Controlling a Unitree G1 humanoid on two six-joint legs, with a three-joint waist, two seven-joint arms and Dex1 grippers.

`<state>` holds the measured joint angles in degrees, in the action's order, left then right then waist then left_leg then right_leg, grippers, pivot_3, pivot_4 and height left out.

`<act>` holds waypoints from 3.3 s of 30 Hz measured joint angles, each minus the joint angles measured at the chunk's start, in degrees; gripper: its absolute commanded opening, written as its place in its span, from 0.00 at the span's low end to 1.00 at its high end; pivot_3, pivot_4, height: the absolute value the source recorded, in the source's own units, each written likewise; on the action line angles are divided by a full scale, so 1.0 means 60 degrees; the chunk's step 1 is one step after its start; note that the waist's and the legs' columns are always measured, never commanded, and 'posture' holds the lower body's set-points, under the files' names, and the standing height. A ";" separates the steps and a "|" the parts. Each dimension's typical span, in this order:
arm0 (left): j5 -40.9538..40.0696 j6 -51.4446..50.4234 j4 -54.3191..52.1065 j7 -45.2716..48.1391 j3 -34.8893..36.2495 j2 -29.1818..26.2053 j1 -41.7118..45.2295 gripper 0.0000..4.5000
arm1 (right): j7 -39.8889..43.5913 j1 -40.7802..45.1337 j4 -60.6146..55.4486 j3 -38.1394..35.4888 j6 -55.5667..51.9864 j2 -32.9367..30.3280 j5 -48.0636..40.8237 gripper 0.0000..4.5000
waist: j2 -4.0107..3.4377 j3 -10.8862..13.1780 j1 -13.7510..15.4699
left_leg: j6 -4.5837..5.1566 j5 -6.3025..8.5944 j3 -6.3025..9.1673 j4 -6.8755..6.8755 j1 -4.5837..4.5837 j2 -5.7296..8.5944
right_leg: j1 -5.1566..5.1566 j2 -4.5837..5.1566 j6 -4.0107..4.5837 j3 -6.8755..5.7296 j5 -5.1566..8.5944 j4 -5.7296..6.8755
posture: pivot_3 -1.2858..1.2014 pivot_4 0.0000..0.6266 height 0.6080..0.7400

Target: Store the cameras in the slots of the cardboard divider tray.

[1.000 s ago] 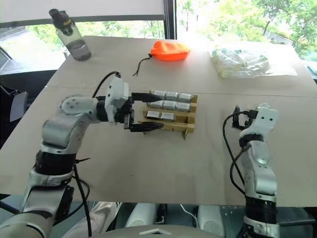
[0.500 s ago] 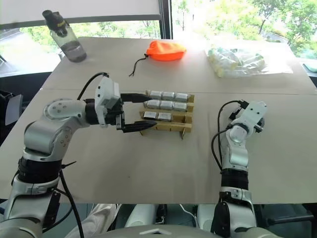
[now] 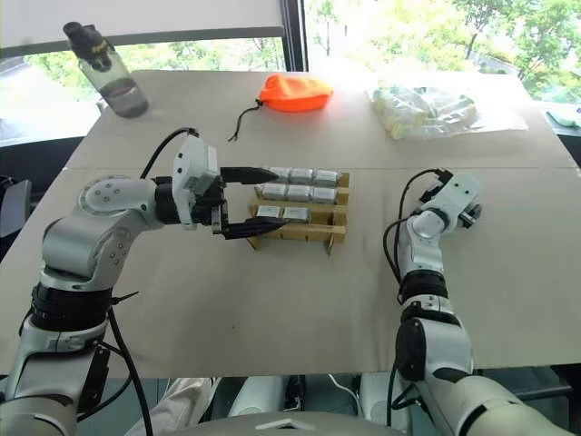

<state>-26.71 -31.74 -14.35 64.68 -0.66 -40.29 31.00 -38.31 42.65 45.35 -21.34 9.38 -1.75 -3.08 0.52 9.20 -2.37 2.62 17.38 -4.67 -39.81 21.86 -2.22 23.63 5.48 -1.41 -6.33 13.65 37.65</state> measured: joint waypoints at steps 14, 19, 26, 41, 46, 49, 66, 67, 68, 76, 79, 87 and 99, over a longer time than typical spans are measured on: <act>0.0000 0.0011 0.0066 -0.0043 -0.0046 0.0096 0.0045 1.00 | -0.0442 0.0261 0.0860 0.0343 0.1105 -0.0061 0.0466 0.16 | 0.0000 0.0000 -0.0004 | -0.0011 -0.0008 -0.0032 0.0064 -0.0014 -0.0001 | 0.0011 -0.0001 0.0000 0.0022 0.0000 -0.0036 | 0.52 0.24 0.89; 0.0000 0.0021 0.0067 -0.0045 -0.0135 0.0153 0.0045 1.00 | -0.0487 0.0162 0.0850 0.0491 0.1194 -0.0113 0.0610 0.16 | -0.0003 0.0002 0.0001 | -0.0012 -0.0008 -0.0032 0.0067 -0.0013 -0.0001 | 0.0011 0.0000 0.0000 0.0020 0.0000 -0.0042 | 0.52 0.24 0.89; 0.0001 0.0101 0.0069 -0.0137 -0.0206 0.0181 0.0043 1.00 | 0.1166 -0.0625 0.0004 0.1108 0.1617 -0.0574 0.0711 0.16 | -0.0005 0.0003 0.0003 | -0.0012 -0.0008 -0.0031 0.0072 -0.0014 -0.0001 | 0.0011 -0.0002 -0.0001 0.0022 0.0000 -0.0048 | 0.52 0.24 0.89; -0.0026 0.0211 0.0207 0.0080 -0.0172 -0.0428 -0.0065 1.00 | 1.4443 -0.3818 -0.7155 0.3136 -0.2195 -0.3967 -0.5476 0.16 | -0.0028 0.0022 0.0192 | -0.0009 -0.0007 -0.0008 0.0079 -0.0011 -0.0013 | 0.0009 -0.0019 0.0000 0.0002 -0.0001 -0.0063 | 0.52 0.24 0.89; -0.0026 0.0389 0.0282 0.0319 -0.0040 -0.0829 -0.0100 1.00 | 1.7135 -0.3299 -0.7736 0.4313 -0.3410 -0.4933 -0.5584 0.16 | -0.0022 0.0025 0.0280 | -0.0006 -0.0006 -0.0010 0.0072 -0.0008 -0.0008 | 0.0009 -0.0016 0.0000 -0.0033 -0.0001 -0.0062 | 0.52 0.24 0.89; -0.0027 0.0425 0.0292 0.0411 0.0007 -0.0929 -0.0110 1.00 | 1.7811 -0.2518 -0.7504 0.4770 -0.3533 -0.4766 -0.5345 0.16 | -0.0020 0.0026 0.0295 | -0.0007 -0.0006 -0.0002 0.0068 0.0000 -0.0005 | 0.0010 -0.0015 0.0000 -0.0044 -0.0001 -0.0063 | 0.52 0.24 0.89; -0.0195 0.0349 -0.0080 0.0422 0.0488 -0.1601 -0.0778 1.00 | 1.9471 0.0551 -0.1407 0.5266 -0.1361 -0.3338 -0.2886 0.16 | -0.0013 0.0031 0.0286 | -0.0010 -0.0008 0.0013 0.0065 0.0019 -0.0001 | 0.0007 -0.0007 0.0000 -0.0073 -0.0002 -0.0086 | 0.52 0.24 0.89; -0.0273 0.0328 -0.0134 0.0419 0.0500 -0.1612 -0.0782 1.00 | 1.9665 0.0661 -0.1237 0.5255 -0.1283 -0.3362 -0.2787 0.16 | -0.0013 0.0031 0.0286 | -0.0011 -0.0008 0.0015 0.0064 0.0019 -0.0002 | 0.0007 -0.0007 0.0000 -0.0074 -0.0002 -0.0084 | 0.52 0.24 0.89; -0.0289 0.0316 -0.0146 0.0417 0.0505 -0.1622 -0.0782 1.00 | 1.9745 0.0676 -0.1160 0.5260 -0.1282 -0.3382 -0.2721 0.16 | -0.0013 0.0030 0.0289 | -0.0011 -0.0009 0.0017 0.0063 0.0017 -0.0002 | 0.0004 -0.0008 0.0000 -0.0076 -0.0002 -0.0083 | 0.52 0.24 0.89; -0.0383 0.0194 -0.0149 0.0325 0.0593 -0.1745 -0.0845 1.00 | 2.0262 0.0650 -0.0639 0.5136 -0.1258 -0.3330 -0.2523 0.90 | -0.0015 0.0032 0.0285 | -0.0012 -0.0009 0.0016 0.0063 0.0019 -0.0002 | 0.0005 -0.0008 0.0000 -0.0076 -0.0002 -0.0083 | 0.52 0.24 0.89; -0.0421 0.0172 -0.0150 0.0296 0.0593 -0.1747 -0.0844 1.00 | 2.0319 0.0650 -0.0547 0.5133 -0.0856 -0.3274 -0.2338 1.00 | -0.0015 0.0032 0.0275 | -0.0012 -0.0009 0.0012 0.0061 0.0016 -0.0002 | 0.0004 -0.0007 0.0000 -0.0072 -0.0002 -0.0081 | 0.52 0.24 0.89; -0.0453 0.0159 -0.0150 0.0305 0.0591 -0.1756 -0.0840 1.00 | 2.0168 0.0669 -0.0038 0.4897 -0.0053 -0.3009 -0.2146 1.00 | -0.0016 0.0032 0.0264 | -0.0015 -0.0011 0.0006 0.0055 0.0006 -0.0003 | 0.0004 -0.0007 0.0000 -0.0063 -0.0002 -0.0061 | 0.52 0.24 0.89; -0.0444 0.0179 -0.0146 0.0317 0.0501 -0.1754 -0.0717 1.00 | 2.0187 0.0665 -0.0051 0.4883 -0.0059 -0.2994 -0.2129 1.00 | -0.0015 0.0032 0.0266 | -0.0017 -0.0012 0.0007 0.0054 0.0005 -0.0003 | 0.0004 -0.0007 0.0000 -0.0062 -0.0002 -0.0058 | 0.52 0.24 0.89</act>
<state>-29.38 -30.67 -15.22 66.58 2.35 -50.81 26.70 82.81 46.64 45.05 7.95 9.02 -19.72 -15.86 0.42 9.39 -0.77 2.51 17.31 -4.63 -39.49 21.89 -2.24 23.66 5.44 -1.41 -6.70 13.64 37.30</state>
